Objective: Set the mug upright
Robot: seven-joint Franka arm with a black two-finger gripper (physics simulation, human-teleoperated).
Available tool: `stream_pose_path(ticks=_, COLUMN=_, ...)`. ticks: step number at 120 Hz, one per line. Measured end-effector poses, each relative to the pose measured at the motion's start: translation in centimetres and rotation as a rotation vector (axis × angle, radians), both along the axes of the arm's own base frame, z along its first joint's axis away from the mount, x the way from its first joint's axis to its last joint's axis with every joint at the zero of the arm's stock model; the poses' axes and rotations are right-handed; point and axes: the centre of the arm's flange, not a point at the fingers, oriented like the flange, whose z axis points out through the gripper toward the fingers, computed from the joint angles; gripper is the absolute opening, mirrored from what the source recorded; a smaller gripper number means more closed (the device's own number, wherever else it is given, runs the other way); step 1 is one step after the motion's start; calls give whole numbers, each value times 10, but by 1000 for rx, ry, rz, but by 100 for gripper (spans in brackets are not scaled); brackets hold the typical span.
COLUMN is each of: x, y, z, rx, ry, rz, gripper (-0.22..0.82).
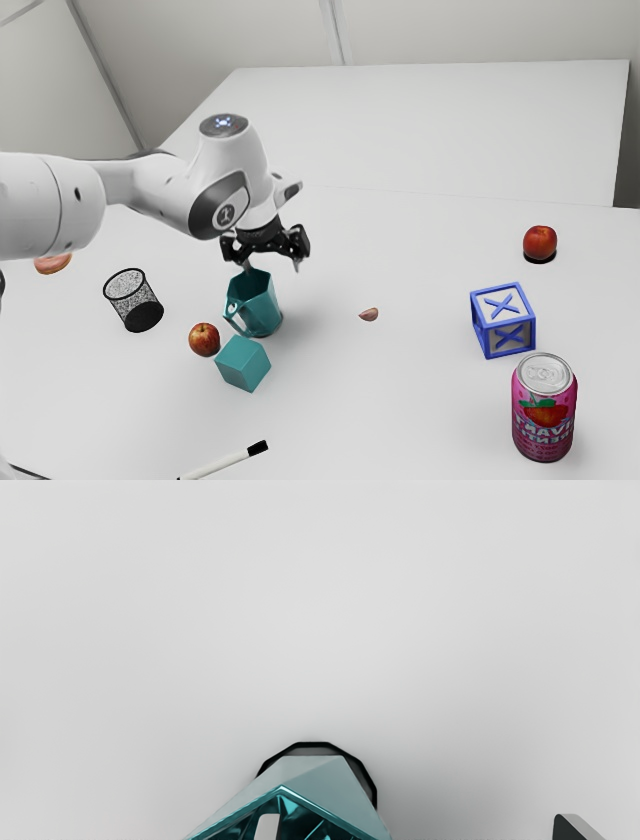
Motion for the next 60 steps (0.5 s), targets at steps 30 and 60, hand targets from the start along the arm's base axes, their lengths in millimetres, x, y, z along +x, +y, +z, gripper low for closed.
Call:
stream_pose_path(ticks=30, x=15, y=-3, z=47, rx=-25, ry=-44, rz=-11, gripper=60)
stream_pose_path(ticks=60, x=35, y=47, z=132, rx=-51, ry=-40, rz=-5, gripper=60)
